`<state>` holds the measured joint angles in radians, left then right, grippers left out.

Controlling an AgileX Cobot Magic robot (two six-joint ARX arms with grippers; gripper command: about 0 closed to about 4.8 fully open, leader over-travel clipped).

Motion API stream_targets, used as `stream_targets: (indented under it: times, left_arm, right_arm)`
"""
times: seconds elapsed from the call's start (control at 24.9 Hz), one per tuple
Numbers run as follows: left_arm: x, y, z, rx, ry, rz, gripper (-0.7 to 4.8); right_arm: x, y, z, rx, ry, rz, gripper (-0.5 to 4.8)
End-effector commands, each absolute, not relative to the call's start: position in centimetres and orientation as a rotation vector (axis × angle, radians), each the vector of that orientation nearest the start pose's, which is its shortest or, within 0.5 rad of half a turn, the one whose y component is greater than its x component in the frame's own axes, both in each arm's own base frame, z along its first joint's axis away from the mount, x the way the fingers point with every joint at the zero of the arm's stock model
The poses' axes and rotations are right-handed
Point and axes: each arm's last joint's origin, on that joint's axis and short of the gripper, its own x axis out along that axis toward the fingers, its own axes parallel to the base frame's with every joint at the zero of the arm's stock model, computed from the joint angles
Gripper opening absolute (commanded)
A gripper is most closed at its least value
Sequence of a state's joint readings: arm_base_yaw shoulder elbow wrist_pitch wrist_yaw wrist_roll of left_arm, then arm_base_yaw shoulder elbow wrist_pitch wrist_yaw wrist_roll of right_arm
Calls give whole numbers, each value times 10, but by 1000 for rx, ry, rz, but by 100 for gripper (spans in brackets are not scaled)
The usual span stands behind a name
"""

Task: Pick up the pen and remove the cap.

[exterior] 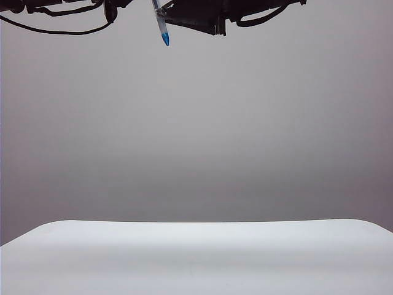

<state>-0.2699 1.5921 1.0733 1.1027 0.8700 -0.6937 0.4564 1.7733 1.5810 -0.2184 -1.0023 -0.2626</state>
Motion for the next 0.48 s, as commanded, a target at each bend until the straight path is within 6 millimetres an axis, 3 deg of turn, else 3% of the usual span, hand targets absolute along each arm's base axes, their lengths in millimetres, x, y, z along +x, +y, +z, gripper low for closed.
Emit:
stream_targets:
  times: [0.04,0.28,0.48]
  left_arm:
    - [313,-111,366,-356,-332,-1254,11]
    - [318,-112,372,-311,-305,-1238,10]
    - [332,-117,375,-253,-107,-1227,-6]
  right_arm:
    - [353,199,323,-80,363,1418,21]
    - [353,199,322,-88,377,1389,21]
    - [353,196,319,-101,419,1340,21]
